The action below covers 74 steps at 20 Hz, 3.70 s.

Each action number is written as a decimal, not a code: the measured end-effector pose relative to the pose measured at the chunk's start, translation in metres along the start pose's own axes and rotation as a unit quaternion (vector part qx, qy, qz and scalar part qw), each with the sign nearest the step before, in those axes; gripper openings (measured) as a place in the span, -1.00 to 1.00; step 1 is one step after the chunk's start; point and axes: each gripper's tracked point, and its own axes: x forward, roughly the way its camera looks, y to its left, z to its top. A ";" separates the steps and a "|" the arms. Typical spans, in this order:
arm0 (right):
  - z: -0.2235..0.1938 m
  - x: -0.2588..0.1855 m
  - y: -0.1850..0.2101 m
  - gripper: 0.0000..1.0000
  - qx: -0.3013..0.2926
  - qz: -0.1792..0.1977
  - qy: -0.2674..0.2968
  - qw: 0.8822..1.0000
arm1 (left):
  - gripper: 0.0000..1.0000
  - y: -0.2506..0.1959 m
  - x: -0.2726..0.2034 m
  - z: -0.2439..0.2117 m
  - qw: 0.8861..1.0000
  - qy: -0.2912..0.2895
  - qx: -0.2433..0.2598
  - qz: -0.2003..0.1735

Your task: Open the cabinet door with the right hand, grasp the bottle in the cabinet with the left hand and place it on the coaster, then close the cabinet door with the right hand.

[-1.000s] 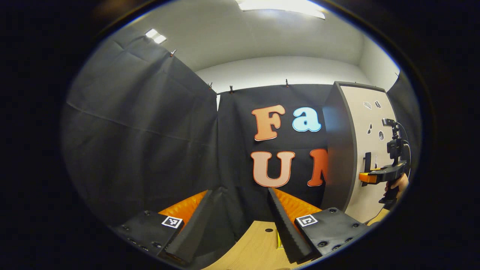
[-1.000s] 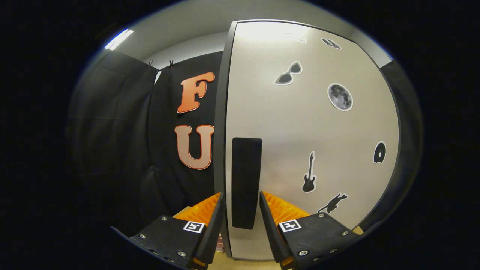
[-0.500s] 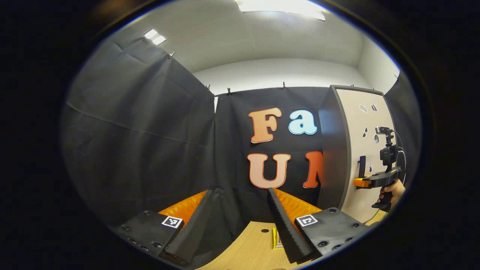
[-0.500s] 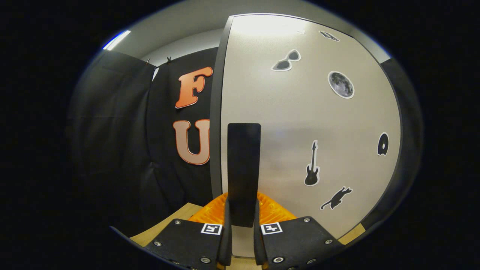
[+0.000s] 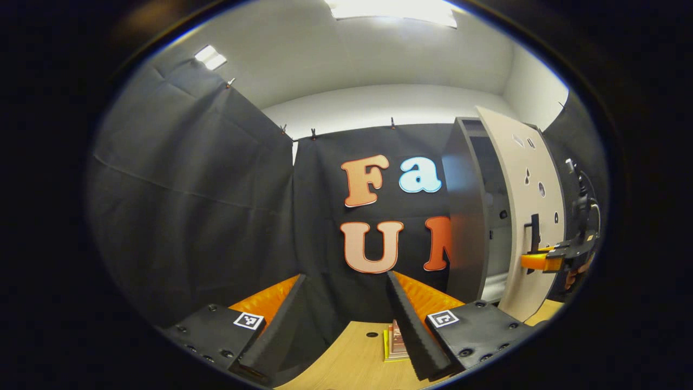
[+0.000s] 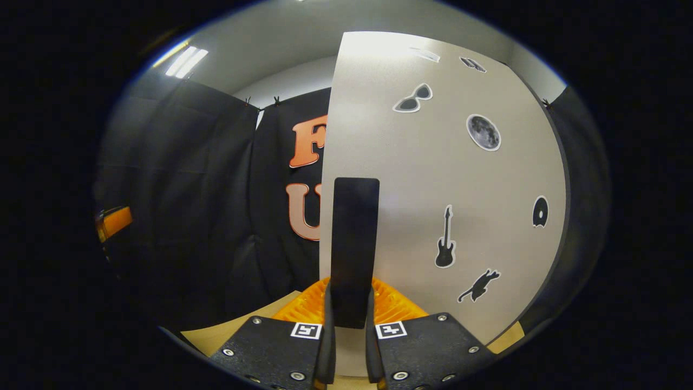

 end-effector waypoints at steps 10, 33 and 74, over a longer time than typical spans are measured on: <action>0.003 -0.097 -0.015 -0.55 -0.006 0.028 -0.028 0.999 | 0.89 -0.067 0.027 -0.033 0.998 0.025 -0.019 -0.057; 0.007 -0.274 -0.165 -0.58 -0.013 -0.048 -0.115 0.992 | 0.89 -0.372 0.040 -0.069 0.963 0.070 -0.024 -0.260; 0.017 -0.355 -0.248 -0.65 -0.020 -0.125 -0.190 0.974 | 0.61 -0.499 0.160 -0.107 0.963 0.131 -0.040 -0.232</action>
